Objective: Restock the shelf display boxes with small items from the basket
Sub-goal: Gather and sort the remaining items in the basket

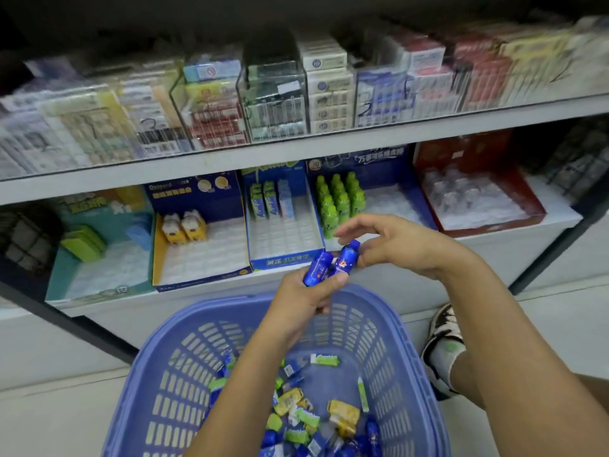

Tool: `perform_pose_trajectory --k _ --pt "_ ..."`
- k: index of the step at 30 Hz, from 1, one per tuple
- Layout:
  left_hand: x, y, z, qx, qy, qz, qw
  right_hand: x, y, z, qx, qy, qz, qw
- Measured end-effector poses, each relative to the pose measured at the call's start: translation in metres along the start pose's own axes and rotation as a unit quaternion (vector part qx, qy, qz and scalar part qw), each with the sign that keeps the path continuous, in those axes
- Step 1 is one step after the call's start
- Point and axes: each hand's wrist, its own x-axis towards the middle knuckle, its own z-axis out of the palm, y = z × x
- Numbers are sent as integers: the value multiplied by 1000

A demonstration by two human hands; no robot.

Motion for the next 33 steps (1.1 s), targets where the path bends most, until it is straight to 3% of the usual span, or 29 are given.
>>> perform_pose_trajectory --k 2,5,9,13,19,22,24,27,33 --pt "6 1 7 57 69 46 995 -3 1 -8 73 6 22 997" --pt "13 3 19 84 112 92 986 -6 3 -14 97 37 27 994" --pt "26 8 37 111 139 134 975 -3 6 -20 124 128 14 984" --pt "37 12 51 69 113 124 983 -4 10 -36 122 165 8 979" --pt "56 20 66 163 104 134 972 6 11 -64 29 227 -17 973" --pt "67 19 66 288 119 160 936 26 11 -92 -122 347 -35 929" --pt "72 17 66 359 116 179 909 44 10 -107 -205 385 -49 898" --pt "79 12 66 431 88 209 873 75 14 -116 -268 356 -42 894" --pt "88 6 64 405 80 171 895 121 30 -111 -299 264 -42 916"
